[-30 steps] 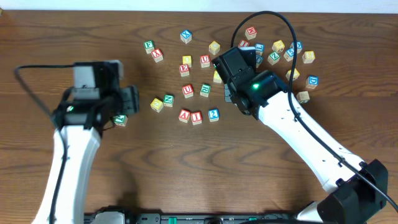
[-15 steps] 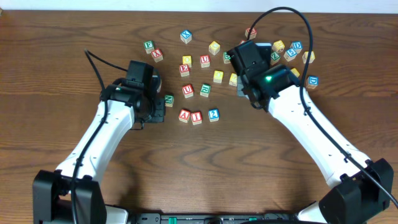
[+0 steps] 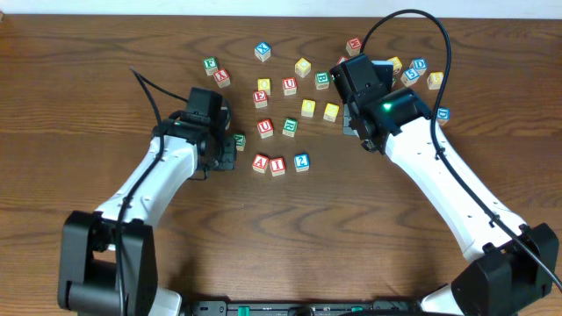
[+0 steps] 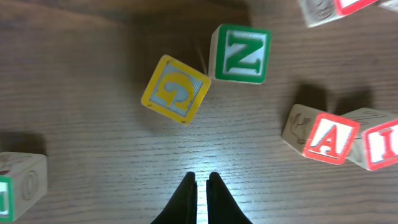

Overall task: Spell out AI2
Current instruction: 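Move the left gripper over the A, I, 2 row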

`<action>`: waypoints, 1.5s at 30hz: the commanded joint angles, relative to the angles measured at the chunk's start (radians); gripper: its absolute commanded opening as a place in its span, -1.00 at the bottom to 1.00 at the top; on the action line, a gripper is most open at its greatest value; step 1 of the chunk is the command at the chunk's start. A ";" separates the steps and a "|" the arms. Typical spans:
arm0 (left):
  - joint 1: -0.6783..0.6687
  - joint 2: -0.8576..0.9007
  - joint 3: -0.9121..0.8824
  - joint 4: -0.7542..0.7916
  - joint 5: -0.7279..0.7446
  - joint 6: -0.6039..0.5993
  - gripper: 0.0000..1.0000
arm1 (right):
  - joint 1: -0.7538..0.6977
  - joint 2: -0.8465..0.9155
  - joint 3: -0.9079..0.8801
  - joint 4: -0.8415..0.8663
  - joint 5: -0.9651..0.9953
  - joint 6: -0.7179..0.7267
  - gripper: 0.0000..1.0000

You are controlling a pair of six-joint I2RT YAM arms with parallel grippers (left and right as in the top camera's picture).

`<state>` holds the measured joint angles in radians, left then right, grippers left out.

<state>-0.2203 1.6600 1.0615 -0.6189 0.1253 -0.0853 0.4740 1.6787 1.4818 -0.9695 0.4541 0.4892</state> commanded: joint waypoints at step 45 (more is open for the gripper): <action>-0.107 0.122 -0.013 0.134 0.025 0.066 -0.85 | -0.008 0.001 0.010 -0.014 0.007 0.042 -0.01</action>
<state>-0.3264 1.7752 1.0584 -0.4725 0.1368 -0.0284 0.4740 1.6787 1.4818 -0.9798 0.4496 0.5152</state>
